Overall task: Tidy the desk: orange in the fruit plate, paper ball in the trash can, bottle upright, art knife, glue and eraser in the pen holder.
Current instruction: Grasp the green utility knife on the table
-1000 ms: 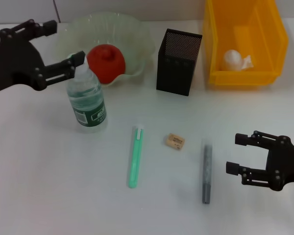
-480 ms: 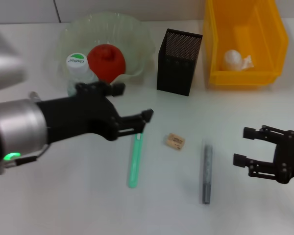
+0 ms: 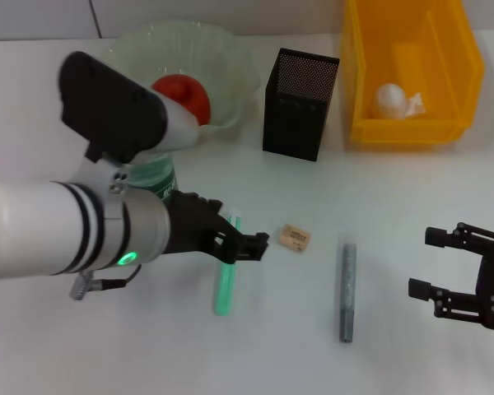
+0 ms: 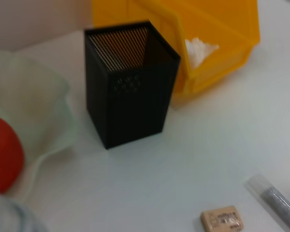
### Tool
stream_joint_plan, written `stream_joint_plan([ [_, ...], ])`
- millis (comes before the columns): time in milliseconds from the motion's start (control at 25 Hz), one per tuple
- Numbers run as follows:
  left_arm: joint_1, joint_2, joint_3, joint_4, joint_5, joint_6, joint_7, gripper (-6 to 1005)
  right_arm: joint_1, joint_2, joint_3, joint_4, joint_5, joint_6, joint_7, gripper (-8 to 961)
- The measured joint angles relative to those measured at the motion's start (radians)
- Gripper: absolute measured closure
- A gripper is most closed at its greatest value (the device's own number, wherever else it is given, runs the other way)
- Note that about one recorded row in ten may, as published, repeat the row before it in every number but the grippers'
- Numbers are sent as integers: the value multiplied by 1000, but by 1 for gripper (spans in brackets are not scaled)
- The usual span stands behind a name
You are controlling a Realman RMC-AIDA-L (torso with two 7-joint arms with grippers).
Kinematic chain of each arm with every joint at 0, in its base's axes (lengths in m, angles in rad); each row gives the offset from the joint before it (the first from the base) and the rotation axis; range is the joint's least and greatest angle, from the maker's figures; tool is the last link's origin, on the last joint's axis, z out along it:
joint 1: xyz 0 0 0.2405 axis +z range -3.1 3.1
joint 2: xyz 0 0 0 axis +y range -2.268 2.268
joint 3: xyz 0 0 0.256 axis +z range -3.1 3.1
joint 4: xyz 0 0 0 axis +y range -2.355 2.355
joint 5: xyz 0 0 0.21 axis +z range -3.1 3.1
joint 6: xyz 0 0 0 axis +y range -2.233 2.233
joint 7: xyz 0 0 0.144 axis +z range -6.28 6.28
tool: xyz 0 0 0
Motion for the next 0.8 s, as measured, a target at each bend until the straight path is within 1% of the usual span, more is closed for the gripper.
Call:
stream_joint_plan([
  [120,-39,0,-9,-57,-20,-1,-1,277,-5,3,9,0,0,3,-4,166],
  [440,-120,0,-13,-190,-5,-34,0,301,-8,6,15,5,0,5,-9,166],
  [560,-143,0,-8,-227,-4,-40,1,309,-7,6,15,6,0,5,-9,166],
  [800,-170,0,-3,-274,-1,-41,2,327,0,6,17,14,0,12,-5,166],
])
